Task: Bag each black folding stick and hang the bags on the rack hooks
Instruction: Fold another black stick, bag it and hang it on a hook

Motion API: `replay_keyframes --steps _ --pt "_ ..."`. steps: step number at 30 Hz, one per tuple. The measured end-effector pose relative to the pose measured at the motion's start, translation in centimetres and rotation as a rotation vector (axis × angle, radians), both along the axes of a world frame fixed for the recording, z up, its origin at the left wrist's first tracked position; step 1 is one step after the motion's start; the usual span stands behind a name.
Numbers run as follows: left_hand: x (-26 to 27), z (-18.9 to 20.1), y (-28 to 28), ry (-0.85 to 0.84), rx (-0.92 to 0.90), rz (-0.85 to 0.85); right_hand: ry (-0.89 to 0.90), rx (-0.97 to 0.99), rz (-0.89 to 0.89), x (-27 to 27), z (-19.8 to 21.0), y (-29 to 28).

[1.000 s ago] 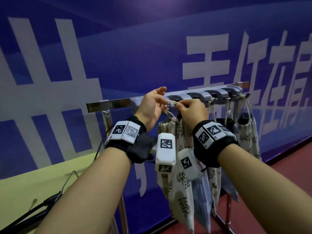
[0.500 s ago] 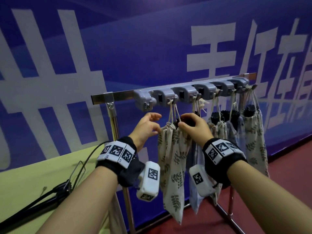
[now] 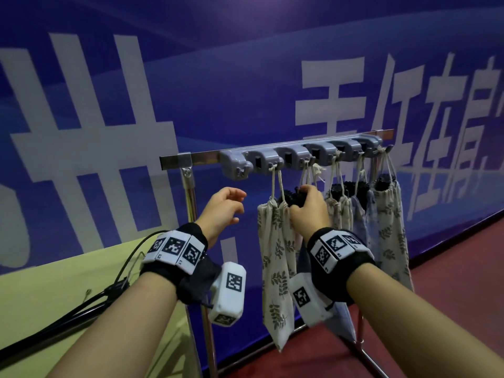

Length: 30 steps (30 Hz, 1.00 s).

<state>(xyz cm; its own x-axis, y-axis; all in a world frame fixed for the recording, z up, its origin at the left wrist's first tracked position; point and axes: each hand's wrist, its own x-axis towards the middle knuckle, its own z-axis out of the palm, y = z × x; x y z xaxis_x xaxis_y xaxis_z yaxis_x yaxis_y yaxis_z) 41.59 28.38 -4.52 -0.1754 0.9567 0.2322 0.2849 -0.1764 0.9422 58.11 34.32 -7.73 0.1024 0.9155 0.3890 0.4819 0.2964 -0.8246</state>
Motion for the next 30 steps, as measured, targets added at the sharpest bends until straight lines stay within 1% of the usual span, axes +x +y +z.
replay_keyframes --steps 3,8,10,14,18,22,25,27,30 --pt "-1.1 0.2 -1.6 0.014 0.014 0.028 -0.023 -0.012 -0.105 -0.4 0.8 -1.4" --pt "-3.7 0.7 -4.6 0.003 0.026 0.098 0.026 -0.017 -0.096 -2.9 1.7 -4.1" --pt "-5.1 0.9 -6.2 -0.007 0.024 0.123 0.039 -0.017 -0.058 -4.4 2.0 -5.4" --pt "-8.8 0.8 -10.0 -0.016 0.019 0.201 0.095 -0.062 0.091 -8.5 2.3 -8.3" --pt "-13.1 0.0 -13.7 -0.043 -0.014 0.297 0.142 -0.162 0.226 -13.1 2.2 -10.6" --pt "-18.0 -2.0 -17.7 -0.066 -0.081 0.448 0.188 -0.349 0.371 -18.5 1.3 -13.1" --pt "-20.6 -3.7 -19.8 -0.093 -0.123 0.535 0.204 -0.483 0.426 -21.5 0.2 -14.3" --pt "-21.8 -4.8 -21.1 -0.134 -0.123 0.566 0.185 -0.551 0.421 -23.4 -0.9 -15.0" --pt "-23.0 -6.5 -22.3 -0.203 -0.124 0.581 0.122 -0.581 0.326 -25.2 -2.4 -16.2"
